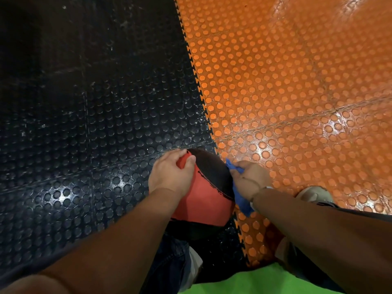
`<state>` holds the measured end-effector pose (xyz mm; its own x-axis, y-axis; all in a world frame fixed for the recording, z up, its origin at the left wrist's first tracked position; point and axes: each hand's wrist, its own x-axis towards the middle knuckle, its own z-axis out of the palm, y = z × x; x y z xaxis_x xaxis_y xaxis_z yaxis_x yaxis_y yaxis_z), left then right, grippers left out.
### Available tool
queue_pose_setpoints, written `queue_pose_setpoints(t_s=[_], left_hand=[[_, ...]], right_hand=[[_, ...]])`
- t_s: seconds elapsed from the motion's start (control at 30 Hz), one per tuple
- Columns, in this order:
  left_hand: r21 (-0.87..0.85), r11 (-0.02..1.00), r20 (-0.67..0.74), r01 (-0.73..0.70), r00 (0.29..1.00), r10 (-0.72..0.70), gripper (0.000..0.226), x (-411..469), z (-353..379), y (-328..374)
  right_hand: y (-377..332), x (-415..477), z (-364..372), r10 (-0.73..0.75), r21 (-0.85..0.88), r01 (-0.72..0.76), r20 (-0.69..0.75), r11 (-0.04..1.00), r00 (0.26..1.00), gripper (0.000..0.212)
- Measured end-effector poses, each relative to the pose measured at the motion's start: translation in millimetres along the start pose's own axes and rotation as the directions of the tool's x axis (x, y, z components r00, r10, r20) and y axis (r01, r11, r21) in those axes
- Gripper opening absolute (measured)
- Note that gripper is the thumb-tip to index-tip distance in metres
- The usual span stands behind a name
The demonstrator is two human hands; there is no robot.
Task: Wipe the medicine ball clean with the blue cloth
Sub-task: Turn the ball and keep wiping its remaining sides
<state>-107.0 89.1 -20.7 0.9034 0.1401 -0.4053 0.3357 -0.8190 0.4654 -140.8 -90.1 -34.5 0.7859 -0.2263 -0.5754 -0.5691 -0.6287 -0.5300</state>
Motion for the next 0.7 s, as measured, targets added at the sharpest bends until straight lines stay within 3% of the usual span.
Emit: queue_pose_setpoints(t_s=[0.1, 0.17, 0.3, 0.47, 0.5, 0.57, 0.63, 0.7], left_hand=[[-0.008, 1.0, 0.002, 0.018, 1.0, -0.018, 0.039, 1.7, -3.8, -6.2], [-0.008, 1.0, 0.012, 0.02, 1.0, -0.02, 0.039, 2.0, -4.3, -7.2], [0.039, 0.998, 0.015, -0.045, 0.999, 0.045, 0.041, -4.2, 1.5, 0.2], [0.083, 0.994, -0.005, -0.07, 0.998, 0.07, 0.04, -4.3, 4.3, 1.6], [0.087, 0.993, 0.0, -0.075, 0.997, 0.075, 0.04, -5.1, 5.3, 2.0], [0.098, 0.99, -0.003, -0.104, 0.995, 0.105, 0.042, -11.5, 8.3, 4.1], [0.128, 0.978, -0.013, -0.164, 0.986, 0.167, 0.051, -21.4, 11.9, 6.1], [0.146, 0.966, -0.017, -0.213, 0.976, 0.218, 0.059, -29.7, 14.8, 5.0]], right_hand=[[-13.7, -14.7, 6.7, -0.237, -0.003, 0.238, -0.107, 0.971, 0.966, 0.028], [-12.6, -13.2, 6.1, -0.298, -0.075, 0.292, -0.091, 0.954, 0.95, 0.029], [-8.6, 4.0, -5.7, -0.041, -0.175, 0.044, 0.02, 0.984, 0.999, 0.029], [-28.9, -13.1, -5.7, -0.399, -0.18, 0.392, -0.006, 0.902, 0.917, 0.028], [-24.7, -8.5, -6.5, -0.372, -0.187, 0.365, -0.001, 0.912, 0.928, 0.028], [-13.7, 11.3, -10.5, -0.155, -0.206, 0.164, 0.06, 0.965, 0.986, 0.025], [-7.3, 22.6, -15.3, 0.024, -0.266, 0.019, 0.158, 0.964, 0.987, 0.02], [-10.3, 22.6, -16.7, -0.023, -0.288, 0.075, 0.18, 0.955, 0.983, 0.02]])
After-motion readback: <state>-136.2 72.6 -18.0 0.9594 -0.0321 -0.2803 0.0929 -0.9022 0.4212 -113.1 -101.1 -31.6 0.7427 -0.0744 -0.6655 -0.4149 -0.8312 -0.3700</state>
